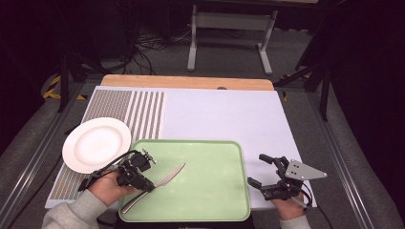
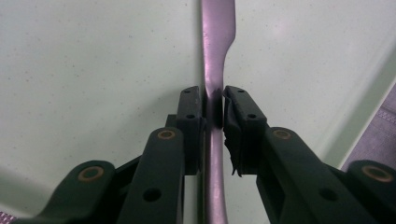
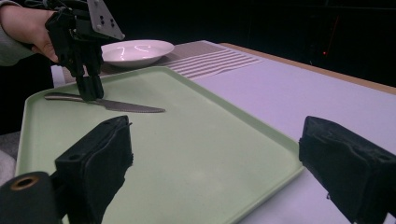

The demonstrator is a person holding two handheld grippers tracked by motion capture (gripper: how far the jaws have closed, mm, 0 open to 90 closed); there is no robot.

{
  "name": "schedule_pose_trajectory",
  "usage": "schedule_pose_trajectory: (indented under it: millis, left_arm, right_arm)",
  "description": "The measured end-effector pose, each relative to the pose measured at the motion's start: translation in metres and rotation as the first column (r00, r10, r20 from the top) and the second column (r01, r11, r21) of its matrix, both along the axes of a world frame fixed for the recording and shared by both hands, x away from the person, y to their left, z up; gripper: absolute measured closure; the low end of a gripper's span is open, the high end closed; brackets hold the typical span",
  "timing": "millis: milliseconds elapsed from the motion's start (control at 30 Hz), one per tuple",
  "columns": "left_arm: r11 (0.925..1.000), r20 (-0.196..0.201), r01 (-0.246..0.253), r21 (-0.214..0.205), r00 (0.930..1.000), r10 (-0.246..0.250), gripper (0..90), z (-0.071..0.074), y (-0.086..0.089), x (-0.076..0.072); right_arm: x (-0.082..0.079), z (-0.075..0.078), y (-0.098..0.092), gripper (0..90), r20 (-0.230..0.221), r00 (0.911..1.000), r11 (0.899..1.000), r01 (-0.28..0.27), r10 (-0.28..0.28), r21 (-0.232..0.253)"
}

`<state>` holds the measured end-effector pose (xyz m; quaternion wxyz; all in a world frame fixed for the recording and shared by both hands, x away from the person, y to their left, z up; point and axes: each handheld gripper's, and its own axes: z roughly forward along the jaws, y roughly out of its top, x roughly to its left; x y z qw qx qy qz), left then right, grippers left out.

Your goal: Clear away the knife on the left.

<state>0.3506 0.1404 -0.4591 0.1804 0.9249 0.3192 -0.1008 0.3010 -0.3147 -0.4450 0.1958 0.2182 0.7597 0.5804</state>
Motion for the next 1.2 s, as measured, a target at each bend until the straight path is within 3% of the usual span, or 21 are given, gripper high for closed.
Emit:
schedule_pose_trajectory:
  millis: [67, 167, 233, 400, 500, 567, 700, 800, 833, 967, 1067, 1133, 1200]
  left_arm:
    - [1.0000, 0.003, 0.001, -0.001, 1.0000, -0.001, 62.4, 0.002, -0.001, -0.001]
    - [0.9997, 0.024, 0.023, -0.002, 0.9995, -0.023, 52.0, 0.002, -0.002, -0.001]
    - [0.9994, 0.031, 0.032, -0.011, 0.9990, -0.031, 40.2, 0.003, -0.004, -0.002]
    - [0.9989, 0.096, 0.044, -0.019, 0.9945, -0.042, 30.2, 0.009, -0.008, -0.006]
    - [0.9984, 0.191, 0.055, -0.017, 0.9802, -0.051, 29.7, 0.017, -0.010, -0.011]
    - [0.9970, 0.262, 0.071, -0.032, 0.9632, -0.060, 34.3, 0.021, -0.010, -0.013]
    - [0.9905, 0.340, 0.104, -0.091, 0.9381, -0.067, 44.8, 0.026, -0.010, -0.016]
    - [0.9832, 0.339, 0.135, -0.123, 0.9368, -0.086, 55.0, 0.028, -0.010, -0.017]
    - [0.9813, 0.346, 0.147, -0.124, 0.9333, -0.096, 57.1, 0.027, -0.010, -0.017]
    - [0.9785, 0.339, 0.182, -0.096, 0.9303, -0.140, 74.6, 0.025, -0.014, -0.017]
    - [0.9724, 0.354, 0.227, -0.053, 0.9150, -0.194, 88.4, 0.021, -0.017, -0.017]
    - [0.9699, 0.336, 0.241, -0.033, 0.9165, -0.216, 89.5, 0.018, -0.020, -0.016]
    - [0.9611, 0.331, 0.274, -0.031, 0.9103, -0.249, 89.7, 0.017, -0.023, -0.015]
  right_arm:
    - [0.000, 0.000, 0.000, 10.0, -0.003, 1.0000, 1.000, 0.001, -0.001, -0.003]
    - [0.000, -0.001, 0.000, 10.1, -0.004, 1.0000, 1.000, 0.003, -0.003, -0.006]
    - [0.000, 0.000, 0.000, 10.1, -0.003, 1.0000, 1.000, 0.001, -0.001, -0.003]
    - [0.000, -0.001, 0.000, 10.1, -0.003, 1.0000, 1.000, 0.003, -0.003, -0.005]
    - [0.000, -0.001, 0.001, 10.1, -0.005, 1.0000, 1.000, 0.001, -0.001, -0.004]
    - [0.000, -0.001, 0.001, 10.1, -0.004, 1.0000, 1.000, 0.000, 0.000, -0.005]
    - [0.000, -0.001, 0.000, 10.1, -0.004, 1.0000, 1.000, 0.001, -0.001, -0.004]
    - [0.001, -0.001, 0.000, 10.1, -0.008, 1.0000, 1.000, -0.006, 0.006, 0.002]
    - [0.001, -0.001, 0.000, 10.1, -0.008, 0.9999, 1.000, -0.006, 0.006, 0.003]
    - [0.001, -0.001, 0.000, 10.1, -0.011, 0.9999, 1.000, -0.004, 0.004, 0.006]
    - [0.001, -0.001, 0.000, 10.1, -0.012, 0.9999, 1.000, -0.008, 0.008, 0.010]
    - [0.001, -0.001, 0.000, 10.1, -0.013, 0.9999, 1.000, -0.007, 0.007, 0.010]
    - [0.001, -0.001, 0.000, 10.1, -0.012, 0.9999, 1.000, -0.007, 0.007, 0.011]
